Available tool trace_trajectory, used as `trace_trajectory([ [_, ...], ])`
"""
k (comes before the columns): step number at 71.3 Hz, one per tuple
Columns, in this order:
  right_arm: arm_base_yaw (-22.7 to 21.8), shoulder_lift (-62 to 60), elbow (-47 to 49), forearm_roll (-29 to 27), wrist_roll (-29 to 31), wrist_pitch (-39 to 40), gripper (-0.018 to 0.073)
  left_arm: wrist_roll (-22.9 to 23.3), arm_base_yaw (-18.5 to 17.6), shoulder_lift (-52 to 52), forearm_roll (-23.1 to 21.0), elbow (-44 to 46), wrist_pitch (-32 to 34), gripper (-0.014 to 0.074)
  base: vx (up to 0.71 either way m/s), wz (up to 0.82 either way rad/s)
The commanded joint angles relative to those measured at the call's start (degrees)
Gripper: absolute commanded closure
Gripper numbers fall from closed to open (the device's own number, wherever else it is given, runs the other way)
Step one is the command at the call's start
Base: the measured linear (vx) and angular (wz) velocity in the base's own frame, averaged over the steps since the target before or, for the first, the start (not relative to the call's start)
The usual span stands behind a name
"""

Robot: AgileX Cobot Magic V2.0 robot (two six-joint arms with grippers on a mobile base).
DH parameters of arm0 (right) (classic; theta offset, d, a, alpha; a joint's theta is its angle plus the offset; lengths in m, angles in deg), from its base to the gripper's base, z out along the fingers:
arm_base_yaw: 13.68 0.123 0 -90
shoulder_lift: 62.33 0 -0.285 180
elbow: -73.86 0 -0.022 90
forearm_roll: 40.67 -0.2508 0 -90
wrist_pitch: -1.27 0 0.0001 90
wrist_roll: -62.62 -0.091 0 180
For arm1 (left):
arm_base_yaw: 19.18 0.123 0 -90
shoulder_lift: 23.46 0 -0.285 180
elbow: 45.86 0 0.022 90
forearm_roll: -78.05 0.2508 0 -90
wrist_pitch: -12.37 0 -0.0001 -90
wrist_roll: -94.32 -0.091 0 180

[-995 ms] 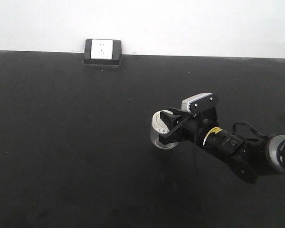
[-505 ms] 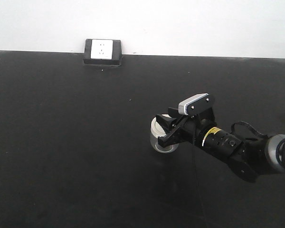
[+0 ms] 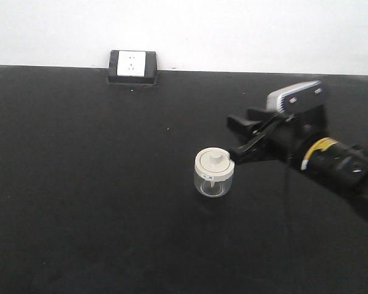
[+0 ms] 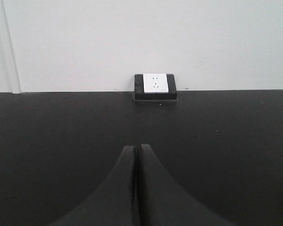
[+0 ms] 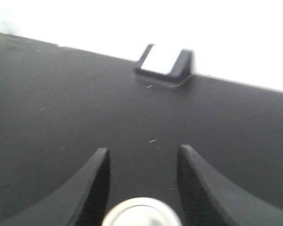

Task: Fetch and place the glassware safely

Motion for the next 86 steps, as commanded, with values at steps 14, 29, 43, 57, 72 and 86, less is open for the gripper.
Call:
trace_trajectory([
  [14, -0.08, -25.38, -0.58, 0.32, -2.84, -20.75, 0.0232, 0.46, -0.29, 0.97, -0.51, 1.51, 4.06, 0.0603, 0.00, 0.00],
  [29, -0.08, -42.57, -11.44, -0.41, -6.01, -22.88, 0.0232, 0.46, -0.29, 0.97, -0.51, 1.51, 4.06, 0.0603, 0.00, 0.00],
  [43, -0.08, -59.98, -19.94, -0.33, -8.01, -32.37, 0.0232, 0.46, -0.29, 0.97, -0.51, 1.51, 4.06, 0.0603, 0.00, 0.00],
  [57, -0.08, -72.98, -22.72, -3.02, -6.78, -43.82, 0.0232, 0.46, -0.29, 0.97, -0.51, 1.51, 4.06, 0.0603, 0.00, 0.00],
  [72, -0.08, -76.28, -22.72, -10.70, 3.91, -48.24, 0.0234, 0.46, -0.29, 0.97, -0.51, 1.51, 4.06, 0.0603, 0.00, 0.00],
  [86, -0.08, -76.28, -22.72, -18.53, 14.44, -47.87, 0.0304, 0.46, -0.29, 0.97, -0.51, 1.51, 4.06, 0.0603, 0.00, 0.00],
])
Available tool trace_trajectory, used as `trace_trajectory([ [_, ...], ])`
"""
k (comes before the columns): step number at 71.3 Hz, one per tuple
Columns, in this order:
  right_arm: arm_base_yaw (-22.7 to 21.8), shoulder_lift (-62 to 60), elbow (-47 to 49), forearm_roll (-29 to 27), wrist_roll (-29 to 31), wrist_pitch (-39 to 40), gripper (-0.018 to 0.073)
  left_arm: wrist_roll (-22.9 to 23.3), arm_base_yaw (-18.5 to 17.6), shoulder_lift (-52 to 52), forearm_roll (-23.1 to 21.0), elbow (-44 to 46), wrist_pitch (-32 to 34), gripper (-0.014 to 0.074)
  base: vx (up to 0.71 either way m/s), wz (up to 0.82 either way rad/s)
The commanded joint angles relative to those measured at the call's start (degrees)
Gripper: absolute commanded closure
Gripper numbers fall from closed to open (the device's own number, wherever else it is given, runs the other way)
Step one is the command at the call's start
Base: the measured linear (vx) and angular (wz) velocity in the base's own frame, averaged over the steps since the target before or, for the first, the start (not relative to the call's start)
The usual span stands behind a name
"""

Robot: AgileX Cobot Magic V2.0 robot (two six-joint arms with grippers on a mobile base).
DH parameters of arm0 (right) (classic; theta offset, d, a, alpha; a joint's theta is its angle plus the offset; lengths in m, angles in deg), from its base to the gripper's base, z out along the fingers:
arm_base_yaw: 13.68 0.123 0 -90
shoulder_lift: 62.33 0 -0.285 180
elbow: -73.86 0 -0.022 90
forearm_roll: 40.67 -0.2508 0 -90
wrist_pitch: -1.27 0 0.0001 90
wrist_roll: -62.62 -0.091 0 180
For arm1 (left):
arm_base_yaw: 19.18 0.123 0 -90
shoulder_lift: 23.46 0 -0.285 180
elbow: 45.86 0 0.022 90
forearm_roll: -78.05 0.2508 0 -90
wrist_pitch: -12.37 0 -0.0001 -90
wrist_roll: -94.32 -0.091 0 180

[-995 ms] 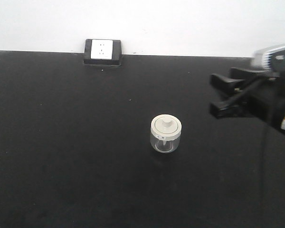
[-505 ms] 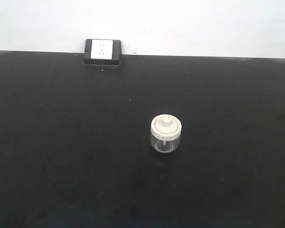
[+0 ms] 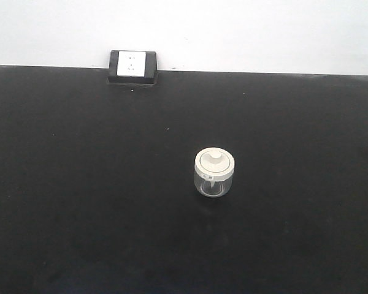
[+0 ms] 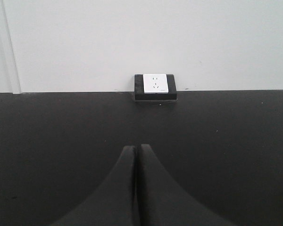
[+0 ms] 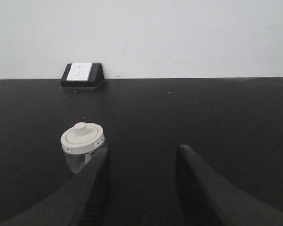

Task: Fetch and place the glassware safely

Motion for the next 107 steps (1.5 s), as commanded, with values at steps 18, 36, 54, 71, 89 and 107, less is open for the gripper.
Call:
trace_trajectory([
  [18, -0.08, 0.63, 1.45, -6.59, 11.57, 4.44, 0.0573, 0.46, -0.29, 0.97, -0.51, 1.51, 4.06, 0.0603, 0.00, 0.00],
  [36, -0.08, 0.63, 1.45, -6.70, 11.52, 3.86, 0.0567, 0.46, -0.29, 0.97, -0.51, 1.51, 4.06, 0.0603, 0.00, 0.00],
  [54, -0.08, 0.63, 1.45, -6.69, 11.47, 3.81, 0.0567, 0.46, -0.29, 0.97, -0.51, 1.51, 4.06, 0.0603, 0.00, 0.00],
  [71, -0.08, 0.63, 1.45, -6.69, 11.47, 3.81, 0.0567, 0.46, -0.29, 0.97, -0.51, 1.51, 4.06, 0.0603, 0.00, 0.00],
  [89, -0.08, 0.63, 1.45, -6.69, 11.47, 3.81, 0.0567, 0.46, -0.29, -0.04, -0.51, -0.12, 4.13, 0.0603, 0.00, 0.00],
  [107, -0.08, 0.63, 1.45, -6.64, 11.47, 3.82, 0.0567, -5.70, -0.29, -7.32, -0.05, -8.49, 4.20, 0.0603, 0.00, 0.00],
])
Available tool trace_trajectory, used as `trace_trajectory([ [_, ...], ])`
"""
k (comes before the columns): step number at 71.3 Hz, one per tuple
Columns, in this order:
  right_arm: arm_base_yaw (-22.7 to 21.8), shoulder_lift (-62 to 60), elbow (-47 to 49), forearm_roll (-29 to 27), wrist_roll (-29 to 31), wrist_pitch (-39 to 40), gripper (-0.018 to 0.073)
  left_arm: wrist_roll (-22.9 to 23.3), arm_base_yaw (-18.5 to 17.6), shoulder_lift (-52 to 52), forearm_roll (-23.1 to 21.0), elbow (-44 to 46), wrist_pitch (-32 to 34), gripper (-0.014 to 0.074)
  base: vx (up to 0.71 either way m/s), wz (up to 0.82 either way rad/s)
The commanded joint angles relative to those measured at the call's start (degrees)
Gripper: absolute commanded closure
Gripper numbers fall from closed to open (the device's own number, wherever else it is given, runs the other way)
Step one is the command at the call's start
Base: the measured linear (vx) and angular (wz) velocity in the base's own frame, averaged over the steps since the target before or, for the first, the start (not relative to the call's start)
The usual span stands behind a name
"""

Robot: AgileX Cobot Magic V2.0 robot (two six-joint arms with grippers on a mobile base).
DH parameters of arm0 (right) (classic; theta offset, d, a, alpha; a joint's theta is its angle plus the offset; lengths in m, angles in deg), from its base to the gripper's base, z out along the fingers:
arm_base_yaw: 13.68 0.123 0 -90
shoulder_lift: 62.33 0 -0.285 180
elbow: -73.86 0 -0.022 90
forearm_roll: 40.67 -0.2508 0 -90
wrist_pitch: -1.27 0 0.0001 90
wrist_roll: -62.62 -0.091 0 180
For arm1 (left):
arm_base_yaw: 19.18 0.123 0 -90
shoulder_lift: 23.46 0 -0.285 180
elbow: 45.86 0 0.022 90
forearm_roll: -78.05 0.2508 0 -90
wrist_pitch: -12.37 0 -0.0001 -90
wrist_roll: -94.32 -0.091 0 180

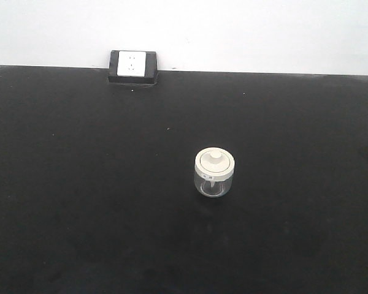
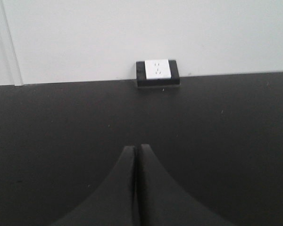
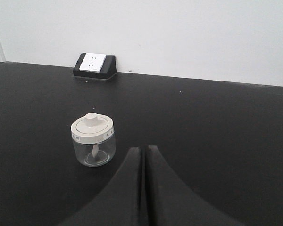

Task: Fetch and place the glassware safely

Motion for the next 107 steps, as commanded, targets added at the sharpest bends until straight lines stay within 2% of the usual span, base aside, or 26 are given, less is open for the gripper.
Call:
trace_trajectory([
  [1, -0.08, 0.63, 1.45, 0.33, 0.50, 3.88, 0.0567, -2.18, -0.29, -2.60, -0.12, -2.05, 4.25, 0.0603, 0.00, 0.00],
  [6, -0.08, 0.63, 1.45, 0.33, 0.50, 3.88, 0.0567, -2.18, -0.29, -4.86, -0.12, -4.39, 4.84, 0.0603, 0.00, 0.00],
  [14, -0.08, 0.63, 1.45, 0.39, 0.50, 3.88, 0.0567, -1.89, -0.10, -4.61, -0.40, -8.05, 9.83, 0.0603, 0.00, 0.00],
  [30, -0.08, 0.63, 1.45, 0.39, 0.56, 3.88, 0.0567, -2.18, -0.06, -4.61, -1.12, -8.12, 11.92, 0.0603, 0.00, 0.00],
  [43, -0.08, 0.63, 1.45, 0.39, 0.56, 3.88, 0.0567, -1.61, -0.06, -4.61, -2.23, -8.12, 12.19, 0.0603, 0.00, 0.00],
  [67, -0.08, 0.63, 1.45, 0.39, 0.56, 3.88, 0.0567, 3.87, -0.06, -4.61, -1.11, -8.12, 13.66, 0.0603, 0.00, 0.00],
  [107, -0.08, 0.63, 1.45, 0.39, 0.56, 3.88, 0.0567, 4.03, -0.06, -4.61, -1.11, -8.06, 12.95, 0.0603, 0.00, 0.00],
])
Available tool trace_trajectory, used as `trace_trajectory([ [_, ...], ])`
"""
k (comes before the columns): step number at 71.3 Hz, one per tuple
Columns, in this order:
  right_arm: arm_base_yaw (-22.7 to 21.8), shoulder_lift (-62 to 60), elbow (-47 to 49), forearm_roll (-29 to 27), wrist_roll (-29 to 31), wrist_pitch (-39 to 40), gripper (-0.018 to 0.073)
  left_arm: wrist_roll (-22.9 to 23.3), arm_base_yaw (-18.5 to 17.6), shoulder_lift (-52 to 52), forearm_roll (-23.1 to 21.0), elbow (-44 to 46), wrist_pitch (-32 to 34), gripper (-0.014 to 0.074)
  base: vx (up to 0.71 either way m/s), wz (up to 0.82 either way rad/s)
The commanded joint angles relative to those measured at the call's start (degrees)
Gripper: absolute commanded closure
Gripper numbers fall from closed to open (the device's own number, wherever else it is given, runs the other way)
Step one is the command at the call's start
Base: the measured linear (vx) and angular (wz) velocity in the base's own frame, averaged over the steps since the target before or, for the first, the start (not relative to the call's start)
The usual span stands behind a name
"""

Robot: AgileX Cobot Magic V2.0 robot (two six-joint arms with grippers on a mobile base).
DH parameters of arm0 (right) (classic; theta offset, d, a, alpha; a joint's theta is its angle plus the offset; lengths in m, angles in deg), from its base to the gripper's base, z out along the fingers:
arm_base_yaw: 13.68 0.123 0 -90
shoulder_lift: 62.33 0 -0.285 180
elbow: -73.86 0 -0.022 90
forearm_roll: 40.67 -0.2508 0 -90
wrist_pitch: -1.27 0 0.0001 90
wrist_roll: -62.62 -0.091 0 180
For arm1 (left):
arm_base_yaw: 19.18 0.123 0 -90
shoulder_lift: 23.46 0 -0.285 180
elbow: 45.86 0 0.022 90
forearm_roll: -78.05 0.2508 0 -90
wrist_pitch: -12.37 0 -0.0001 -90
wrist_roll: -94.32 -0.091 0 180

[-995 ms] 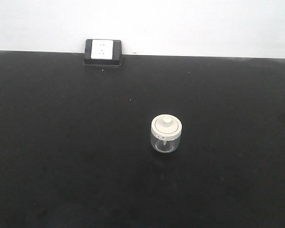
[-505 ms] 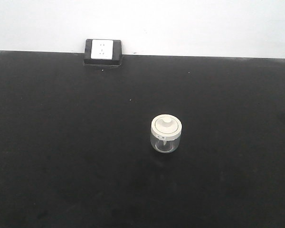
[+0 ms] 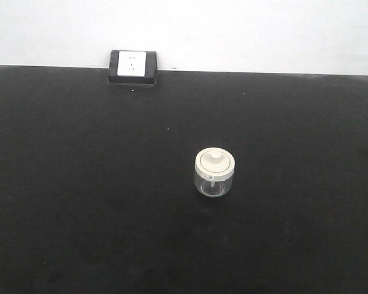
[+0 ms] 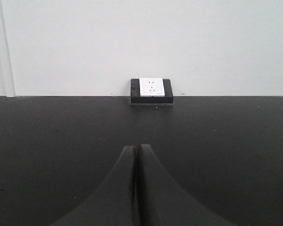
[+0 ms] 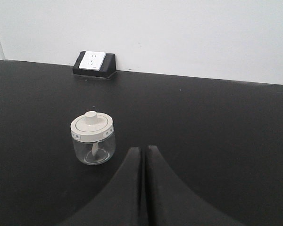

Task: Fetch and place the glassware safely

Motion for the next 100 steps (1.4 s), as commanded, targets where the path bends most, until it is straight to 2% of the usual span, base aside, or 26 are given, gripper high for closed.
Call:
trace_trajectory([
  [1, -0.08, 0.68, 1.45, 0.39, 0.56, 4.21, 0.0567, 0.64, -0.06, -1.03, -0.01, -1.71, 3.94, 0.0603, 0.00, 0.00],
  [41, -0.32, -0.47, 0.33, 0.54, 0.61, 4.70, 0.0567, 0.64, -0.06, -0.98, -0.01, -1.71, 3.94, 0.0603, 0.00, 0.00],
  [46, -2.47, -1.50, -0.39, -0.23, 1.29, 4.77, 0.0567, 0.64, -0.06, -0.98, -0.01, -1.71, 3.94, 0.0603, 0.00, 0.00],
  [55, -10.38, -1.70, -3.42, -4.22, 3.52, 6.06, 0.0567, 0.64, -0.06, -0.98, -0.01, -1.71, 3.94, 0.0603, 0.00, 0.00],
  [62, -16.53, -2.04, -7.07, -4.71, 3.51, 8.90, 0.0567, 0.64, -0.06, -0.98, -0.01, -1.71, 3.94, 0.0603, 0.00, 0.00],
  [69, -20.73, -3.78, -10.53, -4.71, 3.44, 10.78, 0.0567, 0.64, -0.06, -0.98, -0.01, -1.71, 3.94, 0.0603, 0.00, 0.00],
  [78, -22.58, -6.34, -14.99, -3.65, 3.49, 14.44, 0.0567, 0.64, -0.06, -0.98, -0.01, -1.71, 3.94, 0.0603, 0.00, 0.00],
  [92, -21.90, -6.27, -19.89, -2.64, 3.43, 20.21, 0.0567, 0.64, -0.06, -0.98, -0.01, -1.71, 3.89, 0.0603, 0.00, 0.00],
  [100, -21.00, -6.27, -19.84, -2.37, 3.84, 20.65, 0.0567, 0.64, -0.06, -0.98, -0.01, -1.71, 3.89, 0.0603, 0.00, 0.00],
])
